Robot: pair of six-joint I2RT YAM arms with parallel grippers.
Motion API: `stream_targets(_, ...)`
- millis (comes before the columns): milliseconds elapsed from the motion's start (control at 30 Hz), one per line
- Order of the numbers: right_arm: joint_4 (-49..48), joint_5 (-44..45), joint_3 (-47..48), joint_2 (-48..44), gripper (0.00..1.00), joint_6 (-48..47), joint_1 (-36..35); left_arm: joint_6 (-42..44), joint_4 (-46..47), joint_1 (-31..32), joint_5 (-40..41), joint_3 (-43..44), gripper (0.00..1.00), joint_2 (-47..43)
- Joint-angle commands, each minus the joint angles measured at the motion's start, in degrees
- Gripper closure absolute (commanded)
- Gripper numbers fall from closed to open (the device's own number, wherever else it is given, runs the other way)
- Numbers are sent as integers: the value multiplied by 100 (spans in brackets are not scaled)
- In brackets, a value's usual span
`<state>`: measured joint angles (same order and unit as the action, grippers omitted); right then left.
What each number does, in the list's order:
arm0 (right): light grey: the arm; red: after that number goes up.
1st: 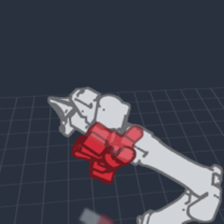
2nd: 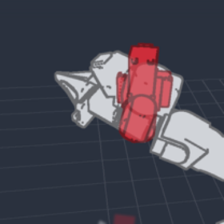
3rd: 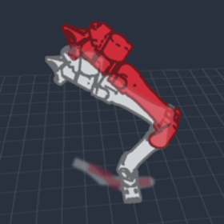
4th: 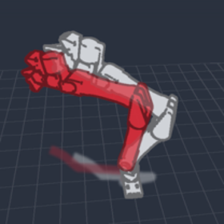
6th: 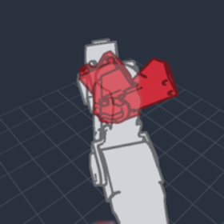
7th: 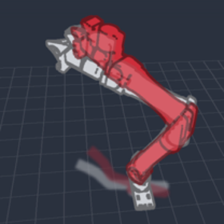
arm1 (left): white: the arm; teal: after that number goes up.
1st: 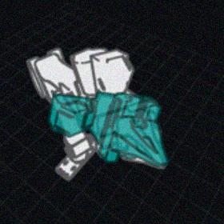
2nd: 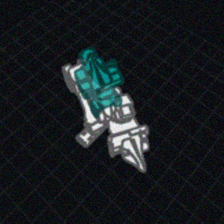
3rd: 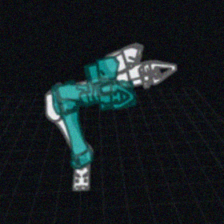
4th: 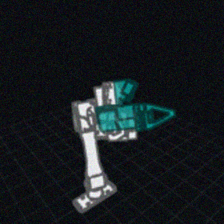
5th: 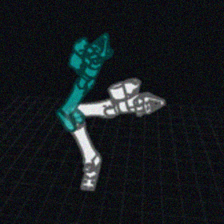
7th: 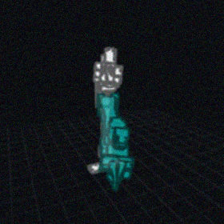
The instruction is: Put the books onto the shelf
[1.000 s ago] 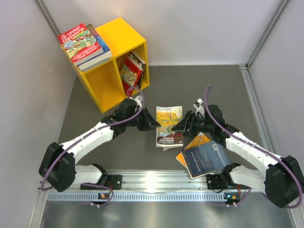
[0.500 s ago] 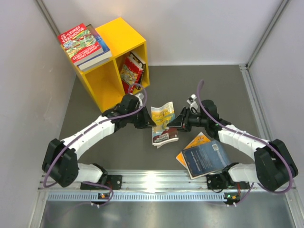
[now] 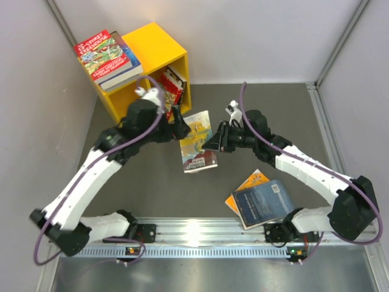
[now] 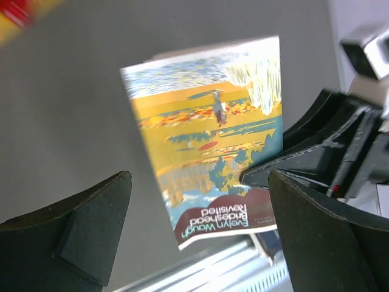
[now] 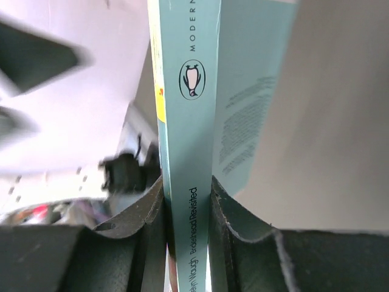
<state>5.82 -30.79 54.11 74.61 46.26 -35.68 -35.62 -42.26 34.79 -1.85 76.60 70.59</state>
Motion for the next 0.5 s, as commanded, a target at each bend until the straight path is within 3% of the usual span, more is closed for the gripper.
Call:
stream_targets(0, -537, 1334, 855, -237, 100, -574, -429, 327, -1097, 11, 1945, 715, 1, -966)
stream_targets(133, -1240, 1777, 1443, 718, 100, -557, -852, 590, -1311, 11, 2969, 647, 1, -2028)
stream_targets(467, -1602, 2647, 3772, 3120, 100, -776, -1784, 495, -2284, 11, 3725, 479, 1, -3498)
